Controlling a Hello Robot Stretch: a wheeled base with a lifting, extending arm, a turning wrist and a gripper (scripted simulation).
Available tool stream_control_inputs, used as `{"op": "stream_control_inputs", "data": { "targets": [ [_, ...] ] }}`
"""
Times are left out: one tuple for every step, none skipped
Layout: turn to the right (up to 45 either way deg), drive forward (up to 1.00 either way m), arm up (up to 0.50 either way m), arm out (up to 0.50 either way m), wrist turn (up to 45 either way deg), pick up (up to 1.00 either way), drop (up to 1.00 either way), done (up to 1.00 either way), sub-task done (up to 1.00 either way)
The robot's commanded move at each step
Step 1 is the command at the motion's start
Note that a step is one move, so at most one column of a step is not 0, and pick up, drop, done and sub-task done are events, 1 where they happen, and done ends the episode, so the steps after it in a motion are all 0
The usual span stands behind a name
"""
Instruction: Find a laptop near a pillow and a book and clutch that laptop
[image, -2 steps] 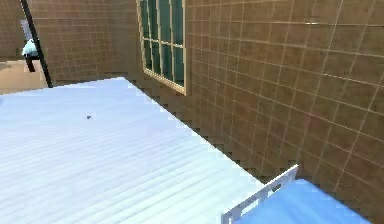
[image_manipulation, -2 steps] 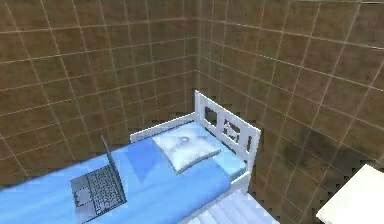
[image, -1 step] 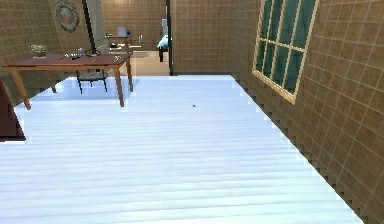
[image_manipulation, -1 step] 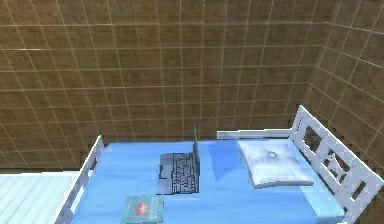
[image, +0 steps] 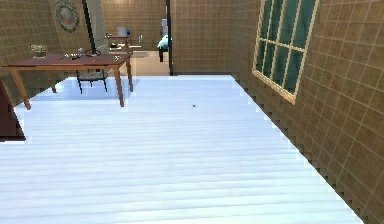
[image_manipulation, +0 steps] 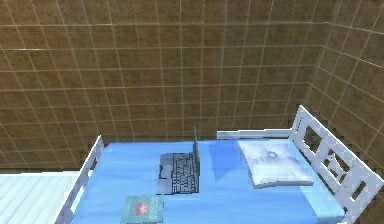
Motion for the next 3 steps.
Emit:
{"op": "stream_control_inputs", "data": {
  "targets": [
    [0.0, 0.00, 0.00, 0.50, 0.0, 0.00, 0.00, 0.00, 0.00],
    [0.0, 0.00, 0.00, 0.00, 45.0, 0.00, 0.00, 0.00, 0.00],
    [0.0, 0.00, 0.00, 0.00, 45.0, 0.00, 0.00, 0.00, 0.00]
  ]
}}
